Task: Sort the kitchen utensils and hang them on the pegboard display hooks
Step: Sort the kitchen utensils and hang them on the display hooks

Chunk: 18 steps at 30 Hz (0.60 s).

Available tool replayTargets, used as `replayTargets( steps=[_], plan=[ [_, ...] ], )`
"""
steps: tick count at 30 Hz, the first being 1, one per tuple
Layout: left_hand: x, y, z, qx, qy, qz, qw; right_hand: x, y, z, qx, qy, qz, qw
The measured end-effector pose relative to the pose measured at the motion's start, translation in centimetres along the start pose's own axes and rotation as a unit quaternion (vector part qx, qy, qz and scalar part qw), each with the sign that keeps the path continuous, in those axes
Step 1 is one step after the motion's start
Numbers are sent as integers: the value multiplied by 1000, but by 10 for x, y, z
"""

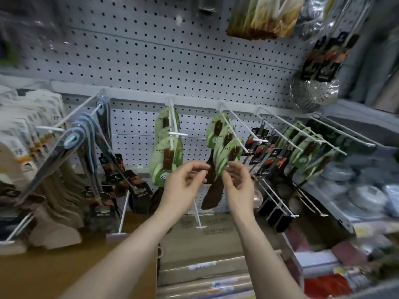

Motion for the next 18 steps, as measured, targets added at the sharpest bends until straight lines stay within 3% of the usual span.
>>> replayTargets(
  steps=[8,12,18],
  plan=[
    [9,-7,76,42,-195,-62,978,-14,25,-76,2,146,14,989],
    [34,7,83,77,-174,-27,981,-5,33,-102,10,181,12,983],
    [70,22,86,69,-131,38,988,22,33,-119,18,131,12,991]
  ],
)
Point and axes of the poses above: each hand's wrist, its own x-axis towards the middle knuckle, its own z-axis out of the back of the hand, y = z × x, the point moved 7 cm from there along x, towards the middle knuckle, and after that the axes turned 10 degrees about -y, right-handed, at the moved point
